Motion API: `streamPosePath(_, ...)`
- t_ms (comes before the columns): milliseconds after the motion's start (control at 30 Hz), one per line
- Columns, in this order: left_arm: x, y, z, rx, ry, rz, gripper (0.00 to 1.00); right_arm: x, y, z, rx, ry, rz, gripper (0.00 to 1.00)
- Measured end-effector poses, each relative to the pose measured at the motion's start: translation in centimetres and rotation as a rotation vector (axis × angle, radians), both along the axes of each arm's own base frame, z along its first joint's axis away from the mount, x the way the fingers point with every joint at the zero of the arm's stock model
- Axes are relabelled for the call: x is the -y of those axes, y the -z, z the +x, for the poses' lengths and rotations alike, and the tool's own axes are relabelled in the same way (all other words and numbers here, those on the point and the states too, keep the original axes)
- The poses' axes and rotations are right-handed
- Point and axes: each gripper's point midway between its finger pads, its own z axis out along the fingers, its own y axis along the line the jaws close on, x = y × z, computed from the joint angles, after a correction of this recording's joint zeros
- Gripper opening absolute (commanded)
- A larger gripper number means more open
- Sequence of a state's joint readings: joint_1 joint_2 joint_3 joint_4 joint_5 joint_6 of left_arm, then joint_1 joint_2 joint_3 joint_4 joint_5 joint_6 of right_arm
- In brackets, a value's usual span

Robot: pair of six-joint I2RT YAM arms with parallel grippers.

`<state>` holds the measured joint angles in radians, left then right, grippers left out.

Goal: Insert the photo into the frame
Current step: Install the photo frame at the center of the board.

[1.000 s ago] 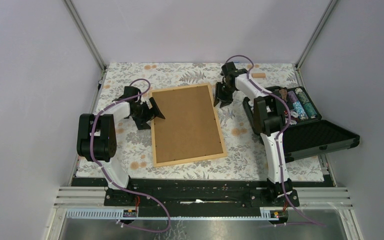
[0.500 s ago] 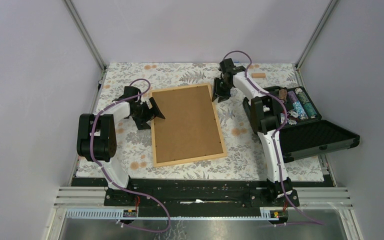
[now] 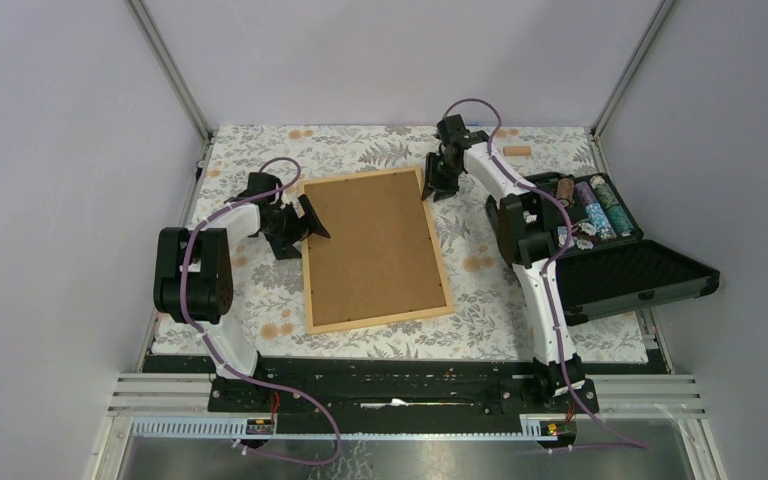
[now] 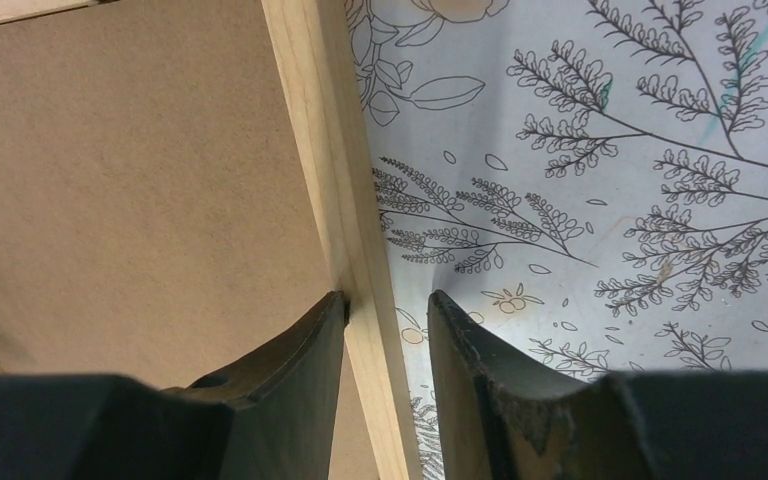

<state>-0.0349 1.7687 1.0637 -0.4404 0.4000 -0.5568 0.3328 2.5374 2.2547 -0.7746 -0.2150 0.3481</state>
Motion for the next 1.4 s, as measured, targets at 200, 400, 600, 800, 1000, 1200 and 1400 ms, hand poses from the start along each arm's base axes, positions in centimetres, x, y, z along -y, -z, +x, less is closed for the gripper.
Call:
streamPosePath(200, 0.0, 0.0, 0.0, 0.000, 0.000, 0.000, 0.98, -0.6, 0.3, 0.0, 0.022, -0.009, -0.040, 0.43)
streamPosePath(400, 0.0, 0.0, 0.0, 0.001, 0.000, -0.001, 0.99, -0.5, 0.4, 0.1, 0.042, -0.001, -0.099, 0.43)
streamPosePath(600, 0.0, 0.0, 0.0, 0.000, 0.000, -0.001, 0.98, -0.3, 0.5, 0.3, 0.051, 0.014, -0.162, 0.43)
streamPosePath(800, 0.0, 0.0, 0.0, 0.000, 0.000, -0.001, 0.98, -0.4, 0.5, 0.2, 0.037, 0.016, -0.162, 0.44)
streamPosePath(1000, 0.0, 0.0, 0.0, 0.001, 0.000, -0.001, 0.98, -2.2, 0.0, -0.2, -0.001, -0.041, -0.032, 0.58)
streamPosePath(1200, 0.0, 0.0, 0.0, 0.000, 0.000, -0.001, 0.98, -1.9, -1.0, -3.0, -0.064, -0.071, 0.027, 0.66)
streamPosePath(1400, 0.0, 0.0, 0.0, 0.001, 0.000, -0.001, 0.98, 1.5, -3.8, -8.6, -0.111, -0.091, -0.052, 0.51)
